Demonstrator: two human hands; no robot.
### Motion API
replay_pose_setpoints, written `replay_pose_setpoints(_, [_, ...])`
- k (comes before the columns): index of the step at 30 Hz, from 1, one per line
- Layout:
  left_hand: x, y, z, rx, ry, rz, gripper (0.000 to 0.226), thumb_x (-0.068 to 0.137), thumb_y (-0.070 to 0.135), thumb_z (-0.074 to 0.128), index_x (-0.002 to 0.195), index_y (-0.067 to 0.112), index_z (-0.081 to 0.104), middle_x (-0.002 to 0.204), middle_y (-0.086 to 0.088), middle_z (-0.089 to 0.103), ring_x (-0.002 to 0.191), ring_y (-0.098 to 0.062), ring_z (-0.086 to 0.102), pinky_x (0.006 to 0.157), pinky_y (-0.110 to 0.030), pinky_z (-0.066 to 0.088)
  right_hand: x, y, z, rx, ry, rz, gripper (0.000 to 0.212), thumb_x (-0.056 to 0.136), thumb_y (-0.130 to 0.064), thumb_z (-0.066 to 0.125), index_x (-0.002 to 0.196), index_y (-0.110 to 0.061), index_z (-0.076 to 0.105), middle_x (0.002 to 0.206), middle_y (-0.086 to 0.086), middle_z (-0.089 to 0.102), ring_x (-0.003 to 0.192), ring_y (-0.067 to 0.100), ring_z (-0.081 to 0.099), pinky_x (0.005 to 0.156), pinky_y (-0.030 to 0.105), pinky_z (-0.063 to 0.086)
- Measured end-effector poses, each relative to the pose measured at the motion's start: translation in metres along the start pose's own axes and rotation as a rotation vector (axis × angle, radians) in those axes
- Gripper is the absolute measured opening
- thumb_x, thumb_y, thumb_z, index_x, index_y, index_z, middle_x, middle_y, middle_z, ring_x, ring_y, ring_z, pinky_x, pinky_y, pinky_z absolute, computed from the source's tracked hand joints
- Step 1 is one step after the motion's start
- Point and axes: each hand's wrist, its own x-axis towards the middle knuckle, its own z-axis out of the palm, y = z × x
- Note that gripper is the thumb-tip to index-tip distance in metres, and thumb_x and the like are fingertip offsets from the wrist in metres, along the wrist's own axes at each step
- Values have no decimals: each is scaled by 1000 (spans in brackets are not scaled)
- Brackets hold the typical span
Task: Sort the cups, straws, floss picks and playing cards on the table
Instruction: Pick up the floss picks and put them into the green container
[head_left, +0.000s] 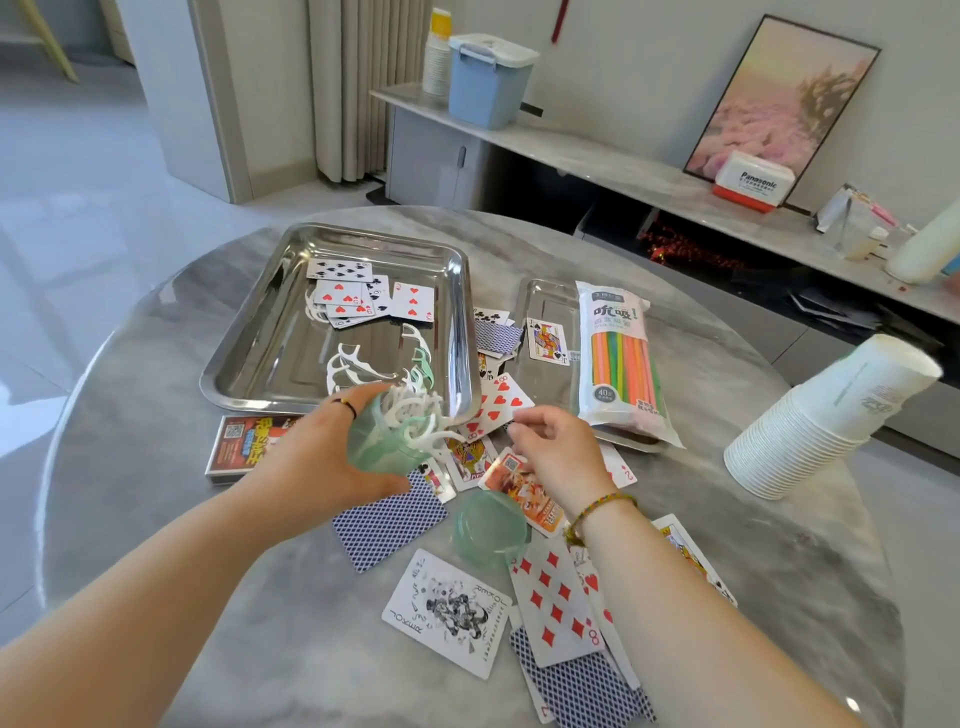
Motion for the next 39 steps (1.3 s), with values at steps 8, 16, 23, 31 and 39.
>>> replay_pose_setpoints(8, [23,-17,-17,-115,149,-72,88,61,16,82,136,21,36,112,0,51,94,-16,48,83,-25,34,44,-11,40,0,-67,91,27,85,2,47,103,22,52,96,38,60,50,19,53,58,30,44])
replay_pose_setpoints(16, [26,-17,-20,-84,194,-75,86,61,15,82,135,24,38,104,2,48,88,-15,46,77,-23,30,59,-24,50,-135,-156,-77,35,90,3,39,122,3,54,129,17,55,122,30,48,103,33,37])
replay_pose_setpoints(23, [28,-20,-23,-69,208,-105,87,60,18,83,135,23,38,104,2,49,86,-16,47,77,-25,32,71,5,21,-733,-181,-142,56,93,-24,44,144,-16,22,156,4,6,143,23,10,115,34,13])
replay_pose_setpoints(31, [26,-19,-21,-102,191,-85,88,61,13,81,136,22,37,104,2,48,89,-14,45,78,-22,30,60,7,19,-808,-190,-280,33,95,-29,39,122,-22,56,137,-4,49,136,20,24,113,38,12])
replay_pose_setpoints(39, [34,-29,-20,-146,216,-75,85,58,14,83,131,27,40,90,17,49,76,6,46,61,-11,33,101,-36,51,-375,-163,-172,28,93,-21,45,81,-5,64,83,14,64,87,28,55,84,35,45])
